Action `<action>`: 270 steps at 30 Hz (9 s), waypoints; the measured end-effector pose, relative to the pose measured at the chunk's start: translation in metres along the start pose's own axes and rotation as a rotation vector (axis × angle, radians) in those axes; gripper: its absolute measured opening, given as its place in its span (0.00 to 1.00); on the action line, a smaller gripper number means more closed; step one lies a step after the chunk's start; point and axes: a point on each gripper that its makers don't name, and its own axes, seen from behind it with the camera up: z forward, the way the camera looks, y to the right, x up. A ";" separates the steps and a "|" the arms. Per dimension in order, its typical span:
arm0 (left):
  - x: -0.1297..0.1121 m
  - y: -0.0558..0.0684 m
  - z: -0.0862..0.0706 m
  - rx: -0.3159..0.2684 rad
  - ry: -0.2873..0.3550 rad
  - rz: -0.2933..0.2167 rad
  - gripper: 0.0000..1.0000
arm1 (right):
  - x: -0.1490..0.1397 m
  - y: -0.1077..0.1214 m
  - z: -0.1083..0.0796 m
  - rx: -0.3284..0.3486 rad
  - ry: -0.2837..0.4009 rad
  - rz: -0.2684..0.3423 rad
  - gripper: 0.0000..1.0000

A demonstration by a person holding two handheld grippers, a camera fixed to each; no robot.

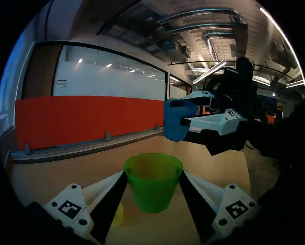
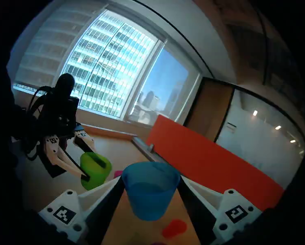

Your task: Pour water

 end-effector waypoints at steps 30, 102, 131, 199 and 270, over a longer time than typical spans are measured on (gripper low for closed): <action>0.007 0.024 0.004 -0.051 0.021 0.005 0.86 | 0.050 0.011 0.019 -0.046 0.002 -0.358 0.91; 0.008 0.046 0.013 -0.097 0.011 0.032 0.86 | 0.086 0.007 0.025 -0.087 0.023 -0.842 0.91; 0.007 0.044 0.013 -0.100 0.018 0.023 0.86 | 0.099 0.008 0.032 -0.103 0.036 -0.984 0.91; 0.011 0.039 0.010 -0.087 0.026 0.019 0.86 | 0.107 -0.009 0.028 -0.120 0.059 -1.084 0.91; -0.007 0.028 0.005 -0.057 -0.060 0.058 0.86 | 0.023 -0.036 -0.004 0.089 -0.027 0.325 0.91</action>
